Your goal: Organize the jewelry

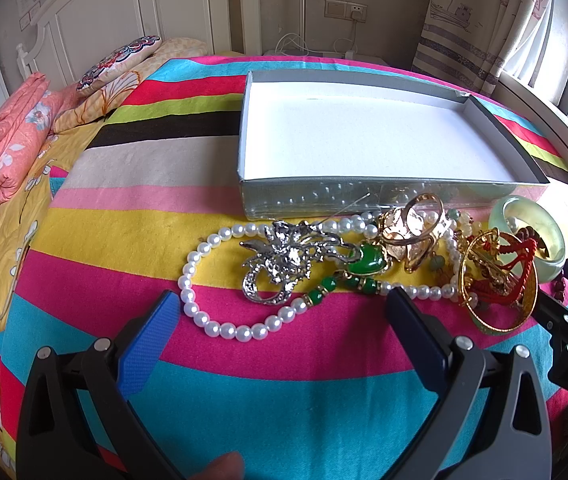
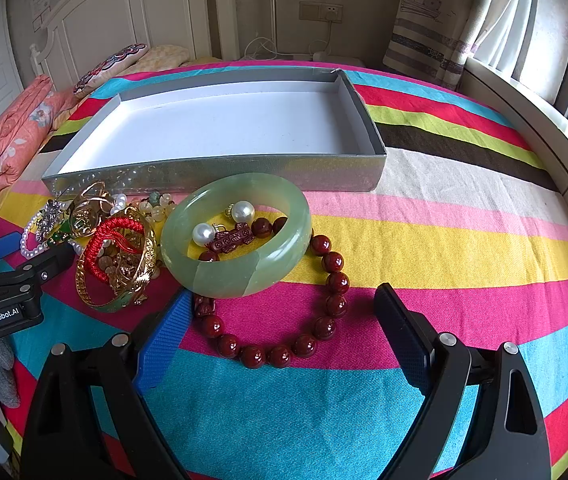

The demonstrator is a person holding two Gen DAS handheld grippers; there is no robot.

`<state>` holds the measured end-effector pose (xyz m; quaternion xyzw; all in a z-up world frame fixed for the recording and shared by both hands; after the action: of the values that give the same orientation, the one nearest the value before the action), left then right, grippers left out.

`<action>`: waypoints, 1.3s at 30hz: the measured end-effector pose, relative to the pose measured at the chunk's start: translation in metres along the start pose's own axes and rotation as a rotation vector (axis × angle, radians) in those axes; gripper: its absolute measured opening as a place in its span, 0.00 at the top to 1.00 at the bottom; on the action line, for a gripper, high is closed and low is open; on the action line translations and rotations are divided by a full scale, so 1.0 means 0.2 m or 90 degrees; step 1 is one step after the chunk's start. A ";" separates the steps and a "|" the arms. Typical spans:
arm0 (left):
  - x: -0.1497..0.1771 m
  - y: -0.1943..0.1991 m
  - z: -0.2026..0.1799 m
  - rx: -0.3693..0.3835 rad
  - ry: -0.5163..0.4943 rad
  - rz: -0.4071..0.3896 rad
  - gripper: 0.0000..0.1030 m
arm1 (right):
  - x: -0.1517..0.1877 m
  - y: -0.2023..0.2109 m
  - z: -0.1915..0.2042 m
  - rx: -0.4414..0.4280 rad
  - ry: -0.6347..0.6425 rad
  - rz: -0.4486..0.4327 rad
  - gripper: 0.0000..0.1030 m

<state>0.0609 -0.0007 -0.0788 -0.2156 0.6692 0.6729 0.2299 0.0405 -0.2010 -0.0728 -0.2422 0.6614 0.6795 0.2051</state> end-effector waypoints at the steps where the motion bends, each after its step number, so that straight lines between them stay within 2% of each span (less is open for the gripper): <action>1: 0.00 0.00 0.00 0.000 0.000 0.000 0.02 | 0.00 0.00 0.00 0.000 0.000 0.000 0.15; 32: 0.00 0.00 0.00 0.000 0.000 0.000 0.02 | 0.01 0.00 0.00 -0.004 0.008 0.006 0.15; 35: 0.00 0.00 0.00 0.000 0.000 0.000 0.02 | 0.03 0.03 0.00 -0.032 0.025 0.027 0.16; 37: 0.00 0.00 0.00 0.000 0.000 0.000 0.02 | 0.03 0.08 -0.02 -0.067 0.002 0.007 0.16; 39: 0.00 0.00 0.00 0.000 -0.001 0.001 0.02 | -0.01 0.15 -0.07 -0.081 -0.021 -0.040 0.16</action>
<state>0.0602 -0.0013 -0.0785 -0.2143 0.6693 0.6730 0.2304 0.0248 -0.2158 -0.0477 -0.2639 0.6054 0.7176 0.2211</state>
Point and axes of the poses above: each gripper's, at about its wrist camera, not at the fingertips, and y roughly against the way its jaws point, z to its left, x to its underside, the point moved 10 cm from there along -y, roughly the way its jaws point
